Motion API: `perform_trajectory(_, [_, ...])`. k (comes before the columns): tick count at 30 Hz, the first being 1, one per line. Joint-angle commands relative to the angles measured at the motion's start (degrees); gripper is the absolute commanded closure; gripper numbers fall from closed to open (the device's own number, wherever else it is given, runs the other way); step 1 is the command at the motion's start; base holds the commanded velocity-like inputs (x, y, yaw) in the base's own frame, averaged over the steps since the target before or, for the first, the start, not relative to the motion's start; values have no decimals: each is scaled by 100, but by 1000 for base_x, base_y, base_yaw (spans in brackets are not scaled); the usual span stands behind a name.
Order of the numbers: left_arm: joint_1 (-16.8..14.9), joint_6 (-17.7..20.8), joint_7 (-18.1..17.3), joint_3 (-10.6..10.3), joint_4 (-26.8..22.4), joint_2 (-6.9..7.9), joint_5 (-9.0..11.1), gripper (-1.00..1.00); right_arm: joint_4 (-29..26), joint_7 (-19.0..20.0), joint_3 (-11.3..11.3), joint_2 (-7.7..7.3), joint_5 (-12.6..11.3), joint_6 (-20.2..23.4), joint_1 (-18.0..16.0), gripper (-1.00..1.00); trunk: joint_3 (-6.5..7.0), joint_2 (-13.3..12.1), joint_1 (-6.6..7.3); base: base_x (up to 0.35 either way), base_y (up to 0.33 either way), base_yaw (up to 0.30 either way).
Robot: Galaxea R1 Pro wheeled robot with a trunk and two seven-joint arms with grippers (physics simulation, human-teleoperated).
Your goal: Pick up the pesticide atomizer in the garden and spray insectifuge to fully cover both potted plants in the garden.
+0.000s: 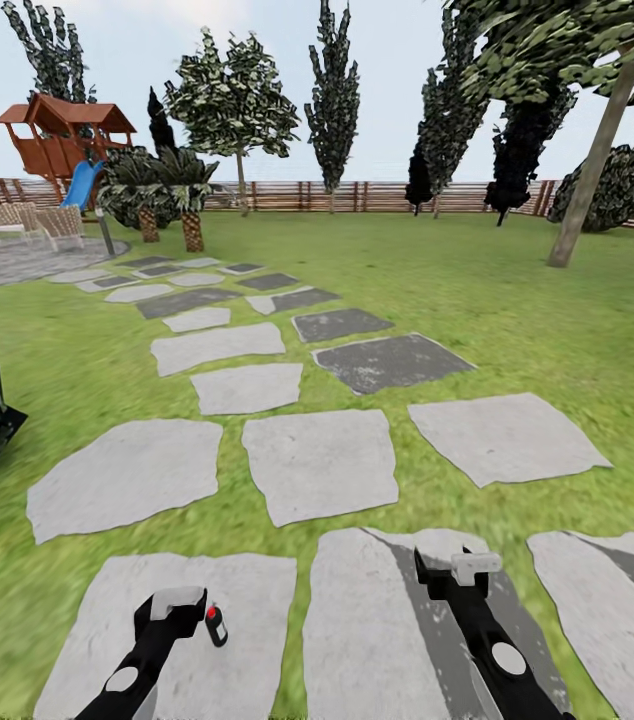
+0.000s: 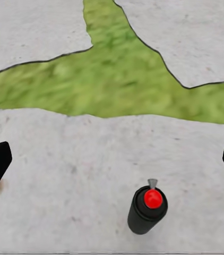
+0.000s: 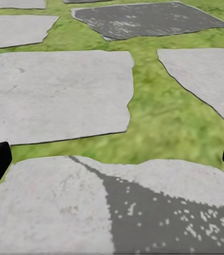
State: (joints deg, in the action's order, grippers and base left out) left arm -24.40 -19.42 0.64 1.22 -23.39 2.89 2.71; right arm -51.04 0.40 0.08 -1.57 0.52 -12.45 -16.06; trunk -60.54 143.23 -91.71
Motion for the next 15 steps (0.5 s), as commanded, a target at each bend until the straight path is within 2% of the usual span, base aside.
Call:
perform_trajectory(1, [-3,-18,7,-8,3,1,27,-100,7,4,1,-1,6,-17,-2,-100,-28,4,-1,0,0,0])
perform_trajectory(15, [-3,-18,7,-8,6,-1,21,-100,11,5,1,-2,4,-21,-2,-100,-338,22,-37,0,0,0])
